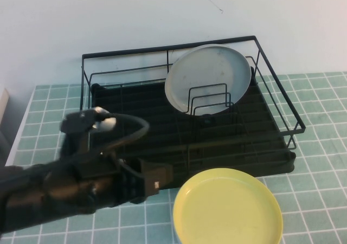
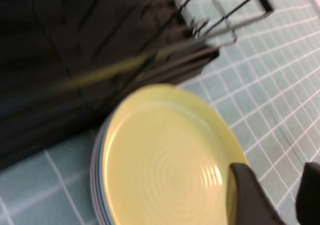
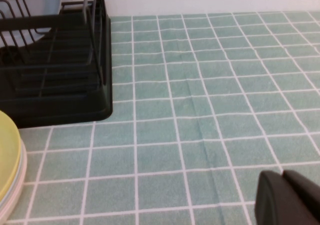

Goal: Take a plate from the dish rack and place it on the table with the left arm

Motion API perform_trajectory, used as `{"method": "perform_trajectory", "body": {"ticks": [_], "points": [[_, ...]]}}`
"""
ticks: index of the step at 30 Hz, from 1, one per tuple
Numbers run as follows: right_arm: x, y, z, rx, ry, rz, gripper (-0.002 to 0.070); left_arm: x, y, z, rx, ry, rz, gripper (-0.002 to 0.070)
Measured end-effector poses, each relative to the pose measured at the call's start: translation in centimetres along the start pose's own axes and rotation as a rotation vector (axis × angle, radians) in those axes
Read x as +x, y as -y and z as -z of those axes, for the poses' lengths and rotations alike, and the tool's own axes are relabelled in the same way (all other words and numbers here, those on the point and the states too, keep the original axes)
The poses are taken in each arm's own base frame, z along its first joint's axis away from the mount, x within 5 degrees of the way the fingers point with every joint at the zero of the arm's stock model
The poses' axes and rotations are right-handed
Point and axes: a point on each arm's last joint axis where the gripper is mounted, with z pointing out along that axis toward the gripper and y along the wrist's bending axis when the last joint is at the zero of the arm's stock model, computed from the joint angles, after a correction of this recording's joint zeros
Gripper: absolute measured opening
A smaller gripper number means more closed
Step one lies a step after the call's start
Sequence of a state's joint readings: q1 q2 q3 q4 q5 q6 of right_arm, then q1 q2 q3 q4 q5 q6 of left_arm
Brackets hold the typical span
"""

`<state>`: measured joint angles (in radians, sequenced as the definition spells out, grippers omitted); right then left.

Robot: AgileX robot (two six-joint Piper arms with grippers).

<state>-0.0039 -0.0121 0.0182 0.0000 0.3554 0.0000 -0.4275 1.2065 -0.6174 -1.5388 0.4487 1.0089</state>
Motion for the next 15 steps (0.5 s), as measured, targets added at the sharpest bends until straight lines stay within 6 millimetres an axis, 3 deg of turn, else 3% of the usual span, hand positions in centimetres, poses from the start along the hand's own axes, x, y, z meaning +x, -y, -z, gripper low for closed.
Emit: {"method": "perform_trajectory", "body": {"ticks": [7,10,15], "points": [[0.0,0.0,0.0,0.0,0.0,0.0,-0.0001,-0.3,2.9,5.2,0.007,0.122,-0.272,0.0032],[0.0,0.0,0.0,0.0,0.0,0.0,-0.0001,0.3,3.9,7.6,-0.005,0.138,-0.399,0.0006],[0.0,0.0,0.0,0.0,0.0,0.0,-0.0001,0.7,4.6,9.3,-0.012,0.176,-0.492,0.0001]]}}
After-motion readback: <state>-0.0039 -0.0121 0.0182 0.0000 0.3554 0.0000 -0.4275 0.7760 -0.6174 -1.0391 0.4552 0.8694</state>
